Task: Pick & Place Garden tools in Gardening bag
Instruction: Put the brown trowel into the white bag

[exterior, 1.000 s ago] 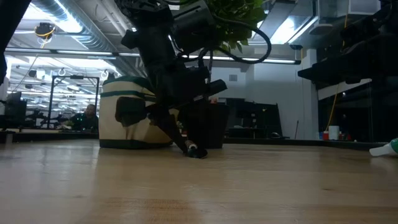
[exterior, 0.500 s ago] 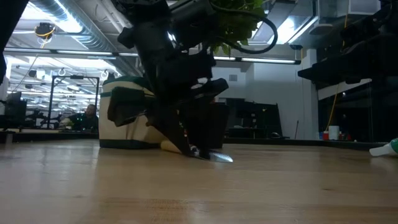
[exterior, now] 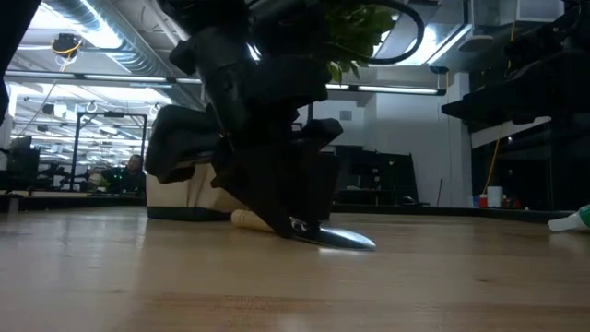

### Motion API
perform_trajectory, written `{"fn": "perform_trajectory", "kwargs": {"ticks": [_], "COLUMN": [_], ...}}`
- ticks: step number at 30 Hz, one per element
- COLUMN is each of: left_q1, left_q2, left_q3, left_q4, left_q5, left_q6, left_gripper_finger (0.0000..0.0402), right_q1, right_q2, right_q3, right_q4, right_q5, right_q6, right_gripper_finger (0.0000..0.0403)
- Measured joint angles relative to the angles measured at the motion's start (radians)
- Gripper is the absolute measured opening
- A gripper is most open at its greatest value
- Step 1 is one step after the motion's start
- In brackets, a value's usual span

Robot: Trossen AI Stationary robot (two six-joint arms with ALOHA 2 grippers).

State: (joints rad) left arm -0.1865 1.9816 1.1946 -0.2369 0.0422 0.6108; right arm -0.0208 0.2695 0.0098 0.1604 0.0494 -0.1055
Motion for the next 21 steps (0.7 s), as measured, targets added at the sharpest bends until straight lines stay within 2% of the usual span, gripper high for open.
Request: {"fn": "perform_trajectory", "kwargs": {"ticks": [16,21], "left_q1": [-0.004,-0.002], "left_q2": [-0.002,-0.002], "left_q3": [0.000,0.000], "left_q4": [0.000,0.000], "left_q5": [-0.058,-0.028], "left_q6": [-0.146,-0.194], "left_gripper_finger": [0.0143,0.0143], "right_q1": [0.000,0.000], "right_q2": [0.000,0.000], "right_q3": [0.000,0.000], "right_q4": [0.000,0.000], "right_q5": [0.000,0.001], "right_q6": [0.000,0.000], "right_gripper_finger": [0.0341,0.0341]}}
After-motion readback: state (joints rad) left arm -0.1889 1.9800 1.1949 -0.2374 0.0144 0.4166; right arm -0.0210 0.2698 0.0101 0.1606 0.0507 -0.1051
